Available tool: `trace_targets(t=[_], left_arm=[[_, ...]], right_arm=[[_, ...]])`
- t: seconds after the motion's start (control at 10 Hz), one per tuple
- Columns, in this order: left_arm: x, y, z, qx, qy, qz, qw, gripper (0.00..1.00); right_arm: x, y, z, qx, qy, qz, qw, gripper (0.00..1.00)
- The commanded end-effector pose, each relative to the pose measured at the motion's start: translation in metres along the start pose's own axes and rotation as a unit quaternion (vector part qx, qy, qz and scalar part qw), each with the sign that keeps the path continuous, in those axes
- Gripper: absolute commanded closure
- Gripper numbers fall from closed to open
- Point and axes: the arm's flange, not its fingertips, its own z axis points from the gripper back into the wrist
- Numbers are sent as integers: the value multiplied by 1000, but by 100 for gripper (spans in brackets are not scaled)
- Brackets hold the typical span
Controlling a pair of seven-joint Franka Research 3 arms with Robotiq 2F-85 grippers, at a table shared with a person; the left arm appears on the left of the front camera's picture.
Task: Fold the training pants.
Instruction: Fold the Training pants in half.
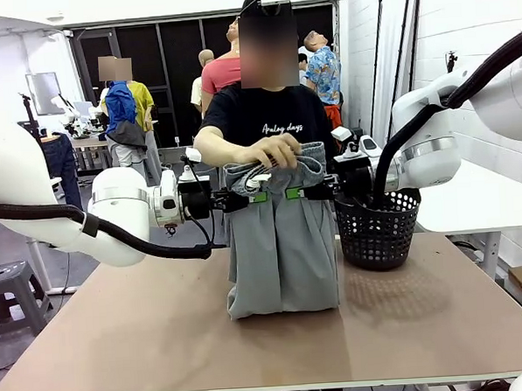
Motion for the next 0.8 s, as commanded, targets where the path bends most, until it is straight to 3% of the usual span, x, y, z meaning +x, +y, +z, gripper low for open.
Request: trace_targets(t=[0.0, 0.7], left_arm=[[3, -1, -1, 0, 1, -1, 1000, 100], [3, -1, -1, 0, 1, -1, 1000, 100]], right_arm=[[0, 4, 0, 0, -12, 2, 1000, 100], [0, 4, 0, 0, -12, 2, 1000, 100]])
